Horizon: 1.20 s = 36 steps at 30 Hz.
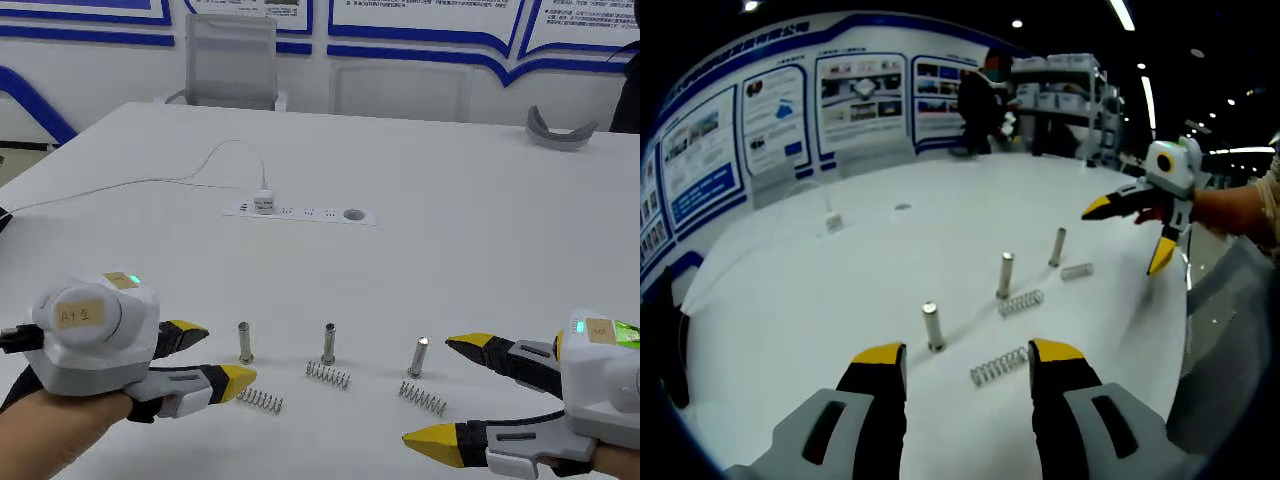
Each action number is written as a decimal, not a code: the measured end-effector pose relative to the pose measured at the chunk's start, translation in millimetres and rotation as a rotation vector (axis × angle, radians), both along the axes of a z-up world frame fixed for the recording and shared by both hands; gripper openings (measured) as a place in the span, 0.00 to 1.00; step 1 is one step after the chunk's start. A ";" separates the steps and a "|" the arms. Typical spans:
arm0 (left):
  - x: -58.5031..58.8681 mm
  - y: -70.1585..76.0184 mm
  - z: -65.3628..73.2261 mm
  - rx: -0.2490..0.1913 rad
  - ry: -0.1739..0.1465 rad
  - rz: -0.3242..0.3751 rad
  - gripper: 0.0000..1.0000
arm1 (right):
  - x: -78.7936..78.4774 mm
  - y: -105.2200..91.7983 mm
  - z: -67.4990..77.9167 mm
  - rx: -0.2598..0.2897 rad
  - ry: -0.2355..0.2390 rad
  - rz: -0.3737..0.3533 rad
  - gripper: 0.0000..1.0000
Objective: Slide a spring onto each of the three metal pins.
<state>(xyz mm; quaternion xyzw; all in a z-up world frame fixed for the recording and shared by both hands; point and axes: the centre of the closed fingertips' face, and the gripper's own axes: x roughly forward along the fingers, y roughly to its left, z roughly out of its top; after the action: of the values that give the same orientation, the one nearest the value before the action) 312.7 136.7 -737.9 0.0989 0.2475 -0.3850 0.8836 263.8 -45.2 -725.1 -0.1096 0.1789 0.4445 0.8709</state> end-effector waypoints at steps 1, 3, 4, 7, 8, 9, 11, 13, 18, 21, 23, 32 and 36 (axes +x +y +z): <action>-2.2 0.2 -0.8 -0.002 -0.001 -0.007 0.50 | -0.2 1.2 -0.5 -0.003 0.001 0.004 0.76; -4.5 1.3 -2.0 -0.007 0.003 -0.010 0.51 | -0.3 3.3 -1.0 -0.005 0.003 0.008 0.75; -6.4 1.9 -2.8 -0.011 0.006 -0.013 0.51 | -0.4 5.2 -1.2 -0.007 0.003 0.012 0.74; -10.8 2.5 -3.9 -0.020 0.005 -0.021 0.51 | -0.3 8.7 -0.8 -0.009 0.001 0.019 0.73; -11.8 2.6 -4.7 -0.021 0.006 -0.022 0.51 | -0.1 9.5 -0.6 -0.008 0.000 0.020 0.73; -13.3 2.7 -6.0 -0.020 0.009 -0.026 0.51 | -0.2 11.4 -0.2 -0.008 0.000 0.023 0.72; -15.5 2.5 -7.1 -0.020 0.008 -0.033 0.52 | 0.3 14.8 0.4 -0.008 0.000 0.027 0.71; -16.7 2.1 -7.4 -0.022 0.006 -0.037 0.52 | 0.8 18.5 1.1 -0.009 0.000 0.032 0.69; -21.3 -0.5 -8.8 -0.024 0.001 -0.062 0.52 | 3.1 31.1 1.0 -0.014 0.002 0.052 0.64; -22.6 -0.1 -12.2 -0.019 0.003 -0.073 0.52 | 5.1 38.7 -0.2 -0.020 0.005 0.064 0.60; -22.2 1.6 -13.8 -0.019 0.007 -0.070 0.52 | 6.2 42.8 -1.3 -0.030 0.007 0.073 0.58; -22.9 4.0 -17.1 -0.020 0.013 -0.070 0.52 | 8.3 74.6 -10.8 -0.069 0.014 0.137 0.50; -22.7 4.2 -18.1 -0.020 0.012 -0.073 0.52 | 8.8 87.5 -19.3 -0.077 0.034 0.156 0.45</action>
<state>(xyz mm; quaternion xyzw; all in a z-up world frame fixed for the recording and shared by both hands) 290.0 140.9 -756.0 0.0968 0.2451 -0.4200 0.8684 272.6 42.2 -744.4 -0.1490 0.2014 0.5055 0.8257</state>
